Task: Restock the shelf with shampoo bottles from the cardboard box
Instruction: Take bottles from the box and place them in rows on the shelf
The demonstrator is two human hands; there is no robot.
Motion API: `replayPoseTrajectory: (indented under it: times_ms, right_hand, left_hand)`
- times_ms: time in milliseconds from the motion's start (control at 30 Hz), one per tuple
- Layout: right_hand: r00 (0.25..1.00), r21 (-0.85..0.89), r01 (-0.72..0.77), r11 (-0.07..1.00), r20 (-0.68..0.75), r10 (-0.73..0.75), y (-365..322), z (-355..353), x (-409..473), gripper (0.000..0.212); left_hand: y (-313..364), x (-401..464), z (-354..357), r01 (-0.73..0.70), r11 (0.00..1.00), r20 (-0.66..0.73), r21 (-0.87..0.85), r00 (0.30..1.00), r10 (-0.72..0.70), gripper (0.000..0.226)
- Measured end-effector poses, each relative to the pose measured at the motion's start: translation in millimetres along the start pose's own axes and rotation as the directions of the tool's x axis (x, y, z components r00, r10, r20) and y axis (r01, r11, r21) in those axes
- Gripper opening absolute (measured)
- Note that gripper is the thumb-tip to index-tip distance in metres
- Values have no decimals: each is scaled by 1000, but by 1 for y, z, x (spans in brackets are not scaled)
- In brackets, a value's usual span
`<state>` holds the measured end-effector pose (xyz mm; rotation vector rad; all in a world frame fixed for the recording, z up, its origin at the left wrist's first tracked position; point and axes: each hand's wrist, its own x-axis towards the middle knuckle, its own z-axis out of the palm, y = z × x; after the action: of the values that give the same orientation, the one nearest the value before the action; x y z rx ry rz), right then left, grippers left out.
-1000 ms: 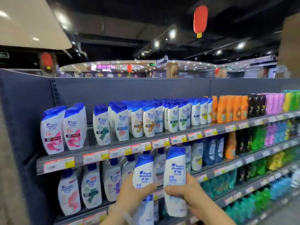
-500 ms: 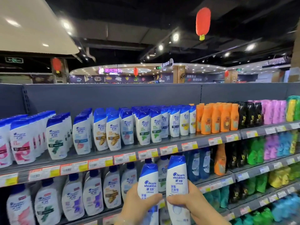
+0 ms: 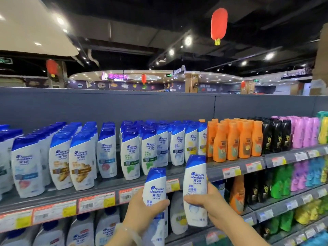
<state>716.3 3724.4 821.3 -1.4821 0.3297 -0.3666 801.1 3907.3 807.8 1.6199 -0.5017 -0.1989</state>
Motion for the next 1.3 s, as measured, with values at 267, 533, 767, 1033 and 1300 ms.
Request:
replayPoseTrajectory:
  times_ms: [267,533,767,1033,1300]
  right_hand:
    - [988,46,146,988,42,-148,-46,-26,78,41]
    - [952,97,220,971,194,-235,-76,-42,156,46]
    - [933,1,256,967,259,-248,-36,-40,188,47]
    - [877,-92,333,938,397,-272,-25,-45,198,29]
    - [885,-166,342,925,389,-257,-16,-52,192,52]
  left_hand:
    - [39,63,37,-165,986,-124,-36,979,160,33]
    - [83,118,77,-294,956,-273,4,919,283,34]
    - [61,131,91,-286,954,-427,89,854,296,40]
    - [47,142,100,-306,937,-441,169,827,349,38]
    - [47,145,98,-324,933,-384,156,850,360,39]
